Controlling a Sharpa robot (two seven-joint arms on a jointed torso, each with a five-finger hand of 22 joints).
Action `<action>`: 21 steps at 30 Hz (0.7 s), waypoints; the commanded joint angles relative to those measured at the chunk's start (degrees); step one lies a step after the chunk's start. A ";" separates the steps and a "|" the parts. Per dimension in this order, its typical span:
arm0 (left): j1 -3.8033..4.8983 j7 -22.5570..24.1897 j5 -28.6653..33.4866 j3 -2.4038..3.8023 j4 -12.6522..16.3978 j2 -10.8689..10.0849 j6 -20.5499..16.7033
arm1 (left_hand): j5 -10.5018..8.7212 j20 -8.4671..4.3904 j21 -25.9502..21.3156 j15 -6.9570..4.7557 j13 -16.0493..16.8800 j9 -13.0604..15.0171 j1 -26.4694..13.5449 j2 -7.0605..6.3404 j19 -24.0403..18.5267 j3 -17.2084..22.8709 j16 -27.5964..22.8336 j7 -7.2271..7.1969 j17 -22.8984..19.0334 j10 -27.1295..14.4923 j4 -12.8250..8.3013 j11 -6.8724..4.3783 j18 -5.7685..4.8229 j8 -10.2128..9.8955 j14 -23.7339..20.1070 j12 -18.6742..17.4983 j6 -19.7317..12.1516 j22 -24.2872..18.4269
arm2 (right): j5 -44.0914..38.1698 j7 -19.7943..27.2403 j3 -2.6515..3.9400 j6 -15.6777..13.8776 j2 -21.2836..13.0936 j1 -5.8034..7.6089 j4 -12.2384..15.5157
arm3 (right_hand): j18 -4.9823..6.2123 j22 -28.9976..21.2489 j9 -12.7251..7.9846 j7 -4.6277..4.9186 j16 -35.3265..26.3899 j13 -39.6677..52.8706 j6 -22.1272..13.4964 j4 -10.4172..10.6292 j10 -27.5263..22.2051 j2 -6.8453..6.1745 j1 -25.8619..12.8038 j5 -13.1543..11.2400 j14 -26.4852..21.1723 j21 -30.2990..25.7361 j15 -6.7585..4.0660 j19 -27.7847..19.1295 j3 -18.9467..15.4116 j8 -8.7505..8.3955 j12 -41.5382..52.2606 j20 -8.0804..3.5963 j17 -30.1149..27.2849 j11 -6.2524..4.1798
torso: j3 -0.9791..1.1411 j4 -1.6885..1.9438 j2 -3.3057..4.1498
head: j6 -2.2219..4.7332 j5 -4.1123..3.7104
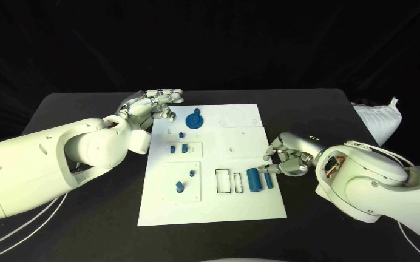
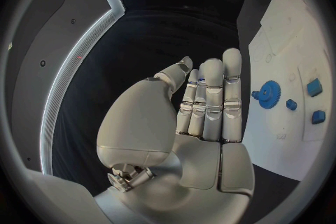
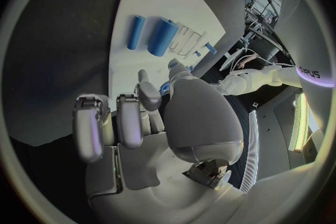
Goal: Assemble the parts on the task board
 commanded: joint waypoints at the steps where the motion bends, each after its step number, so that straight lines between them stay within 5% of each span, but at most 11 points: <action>1: -0.03 0.48 -0.20 0.02 0.09 0.02 1.00 | -0.05 0.27 -0.20 -0.01 0.06 -0.06 -0.05 0.38 -0.19 -0.33 0.02 0.07 -0.08 -0.51 0.08 0.02 0.64 0.20 -0.30 0.18 -0.45 -0.09 | -4.75 -4.40 -0.13 3.38 0.13 -0.28 0.11 | -0.79 5.72 0.17 0.07 0.34 0.69 -0.42 0.74 -0.43 0.46 0.50 -0.25 3.34 0.30 0.47 0.22 -1.14 0.44 0.22 0.06 0.11 0.05 | -0.01 -0.02 -0.02 | -0.04 -0.10; 21: -0.08 0.24 -0.20 0.00 0.00 -0.24 1.19 | -0.05 0.27 -0.20 -0.01 0.06 -0.06 -0.05 0.38 -0.19 -0.33 0.02 0.07 -0.08 -0.51 0.08 0.02 0.64 0.20 -0.30 0.18 -0.45 -0.09 | -7.15 -4.60 -0.33 4.58 4.37 -2.30 -0.63 | -0.85 6.06 1.34 -0.37 0.51 3.30 0.26 1.19 0.21 1.41 1.68 0.51 3.35 0.46 0.24 0.36 -3.65 2.39 1.45 -0.06 0.36 -0.28 | -0.06 -0.01 0.01 | -0.51 0.43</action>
